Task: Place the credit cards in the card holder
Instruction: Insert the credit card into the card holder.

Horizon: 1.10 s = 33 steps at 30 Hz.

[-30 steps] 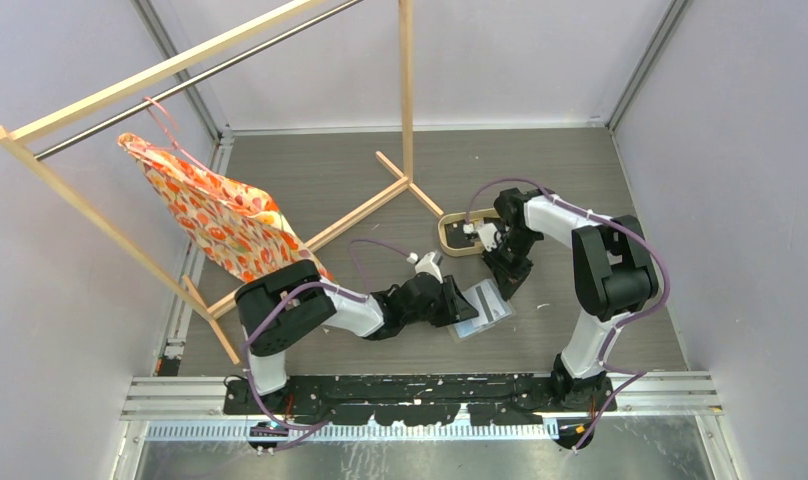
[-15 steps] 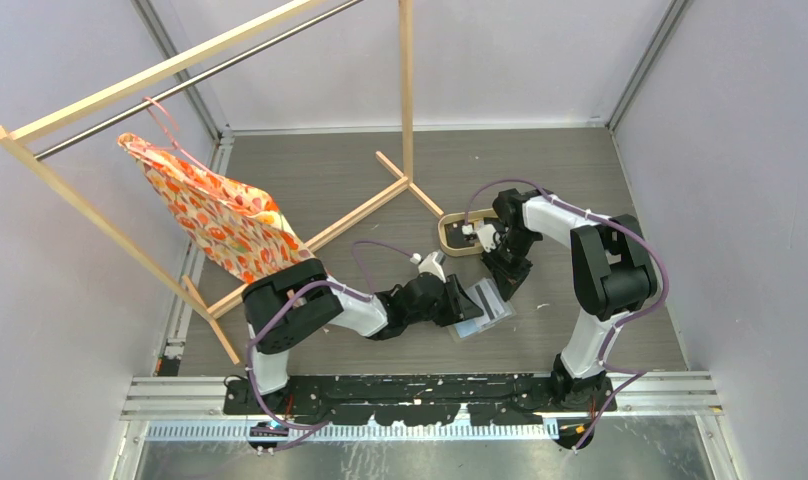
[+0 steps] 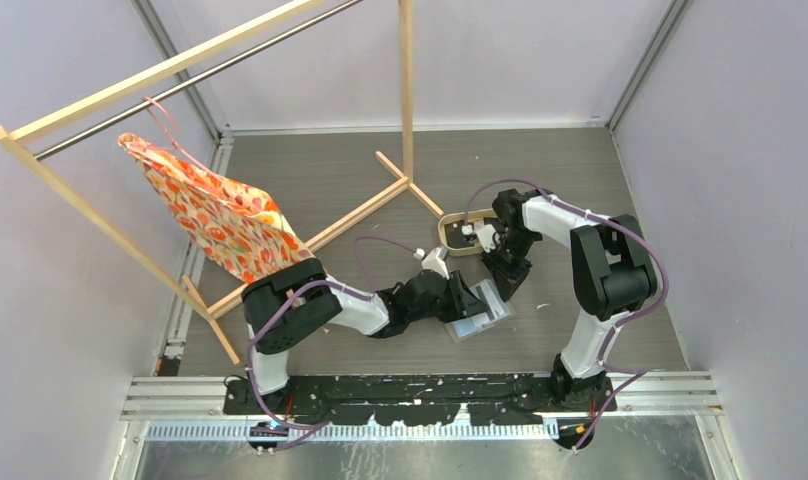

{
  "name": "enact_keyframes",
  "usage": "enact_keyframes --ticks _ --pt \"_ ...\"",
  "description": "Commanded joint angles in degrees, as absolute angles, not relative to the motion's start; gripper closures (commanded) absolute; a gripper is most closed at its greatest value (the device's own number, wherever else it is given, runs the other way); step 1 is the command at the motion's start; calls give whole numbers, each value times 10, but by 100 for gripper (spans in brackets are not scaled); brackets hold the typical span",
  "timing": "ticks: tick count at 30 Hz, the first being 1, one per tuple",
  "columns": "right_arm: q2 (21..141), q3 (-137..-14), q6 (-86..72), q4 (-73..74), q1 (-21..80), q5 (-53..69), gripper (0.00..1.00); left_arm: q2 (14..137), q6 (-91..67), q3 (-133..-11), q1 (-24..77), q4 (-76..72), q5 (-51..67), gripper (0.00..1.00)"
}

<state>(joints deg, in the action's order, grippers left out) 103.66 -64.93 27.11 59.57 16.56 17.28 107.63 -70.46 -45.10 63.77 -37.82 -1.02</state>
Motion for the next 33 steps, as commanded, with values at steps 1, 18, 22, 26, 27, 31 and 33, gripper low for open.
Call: enact_keyframes --ticks 1,18,22,26,27,31,33 --pt "1020 -656 278 604 163 193 88 1028 -661 -446 639 -374 -29 64" --pt "925 -663 325 628 114 343 85 877 -450 -451 658 -195 -111 63" --pt "917 -659 348 637 115 390 85 822 -350 -451 670 -175 -155 63" --pt "933 -656 348 636 117 385 85 778 -299 -407 667 -241 -180 34" --pt "938 -656 348 636 120 383 85 775 -302 -394 661 -263 -179 16" --pt "960 -657 344 635 131 362 86 793 -378 -352 614 -347 -86 0" --pt "973 -656 335 630 134 344 86 811 -405 -351 607 -362 -60 1"
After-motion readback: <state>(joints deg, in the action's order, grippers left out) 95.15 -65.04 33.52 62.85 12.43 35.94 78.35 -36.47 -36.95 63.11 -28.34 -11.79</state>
